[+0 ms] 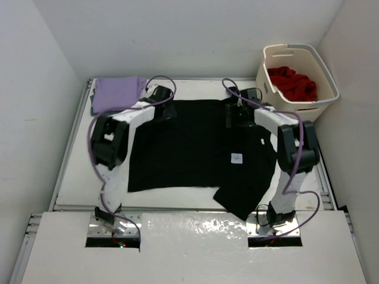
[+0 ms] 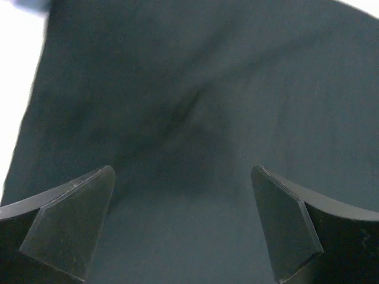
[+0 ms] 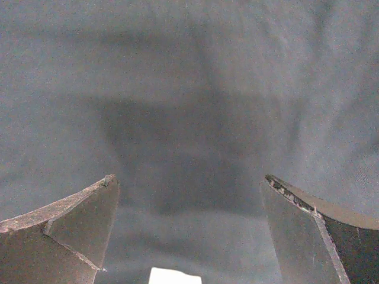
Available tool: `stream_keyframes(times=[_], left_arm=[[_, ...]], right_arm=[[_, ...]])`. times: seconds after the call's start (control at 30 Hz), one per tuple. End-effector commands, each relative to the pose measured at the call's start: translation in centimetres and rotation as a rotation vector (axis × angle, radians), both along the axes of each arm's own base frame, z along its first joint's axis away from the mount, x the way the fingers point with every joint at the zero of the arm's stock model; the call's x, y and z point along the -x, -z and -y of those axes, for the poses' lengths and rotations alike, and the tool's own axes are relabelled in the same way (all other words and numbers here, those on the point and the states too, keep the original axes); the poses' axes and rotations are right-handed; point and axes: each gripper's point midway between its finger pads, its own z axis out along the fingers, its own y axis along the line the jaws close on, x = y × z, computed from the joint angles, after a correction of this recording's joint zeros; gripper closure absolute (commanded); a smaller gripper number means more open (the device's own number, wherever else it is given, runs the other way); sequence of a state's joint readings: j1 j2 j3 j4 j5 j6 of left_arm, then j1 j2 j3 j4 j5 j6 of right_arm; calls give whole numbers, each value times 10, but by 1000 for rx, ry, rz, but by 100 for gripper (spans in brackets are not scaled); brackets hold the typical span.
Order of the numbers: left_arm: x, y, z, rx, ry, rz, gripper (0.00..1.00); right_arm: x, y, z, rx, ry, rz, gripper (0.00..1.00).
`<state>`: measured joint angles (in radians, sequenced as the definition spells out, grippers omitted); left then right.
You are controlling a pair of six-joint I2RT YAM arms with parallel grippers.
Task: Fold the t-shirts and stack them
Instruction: Flatten out the tshirt
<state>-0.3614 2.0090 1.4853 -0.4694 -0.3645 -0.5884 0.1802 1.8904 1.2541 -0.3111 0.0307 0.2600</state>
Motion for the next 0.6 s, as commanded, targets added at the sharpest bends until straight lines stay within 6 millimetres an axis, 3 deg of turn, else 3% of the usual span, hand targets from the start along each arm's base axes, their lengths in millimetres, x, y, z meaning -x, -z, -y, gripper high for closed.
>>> stream_keyframes(times=[0.0, 0.03, 0.07, 0.1, 0.13, 0.17, 0.23, 0.33, 0.37, 0.4, 0.43, 0.5, 0.53, 0.57], left_arm=[[-46, 10, -2, -40, 54, 25, 0], [-61, 4, -2, -31, 44, 56, 0], [-66, 23, -9, -24, 38, 20, 0], [-70, 29, -13, -23, 29, 13, 0], [-80, 26, -16, -13, 17, 30, 0], [-84, 38, -27, -7, 4, 10, 0], [-94, 44, -31, 14, 11, 20, 0], [-104, 67, -38, 42, 15, -7, 0], [-107, 68, -40, 39, 17, -2, 0], [-110, 70, -36, 56, 39, 0, 0], [-120, 65, -34, 56, 54, 30, 0], [-129, 72, -33, 62, 72, 36, 0], [-143, 61, -30, 62, 89, 77, 0], [-148, 69, -31, 66, 99, 76, 0]], right_arm=[[-31, 3, -7, 5, -9, 32, 1], [-27, 22, -7, 16, -13, -33, 1], [-41, 15, -9, 14, -2, -11, 1], [-45, 19, -8, 22, 2, -12, 1], [-44, 25, -5, 40, 8, -38, 1], [-55, 34, -2, 63, 27, -54, 1], [-60, 44, 8, 130, 46, -94, 1], [-88, 65, 5, 140, 51, -111, 1], [-96, 53, 6, 143, 57, -91, 1], [-98, 71, 11, 174, 73, -122, 1], [-111, 62, 11, 176, 80, -100, 1], [-117, 74, 14, 168, 99, -112, 1], [-122, 74, 13, 159, 103, -101, 1], [-131, 69, 18, 153, 119, -79, 1]])
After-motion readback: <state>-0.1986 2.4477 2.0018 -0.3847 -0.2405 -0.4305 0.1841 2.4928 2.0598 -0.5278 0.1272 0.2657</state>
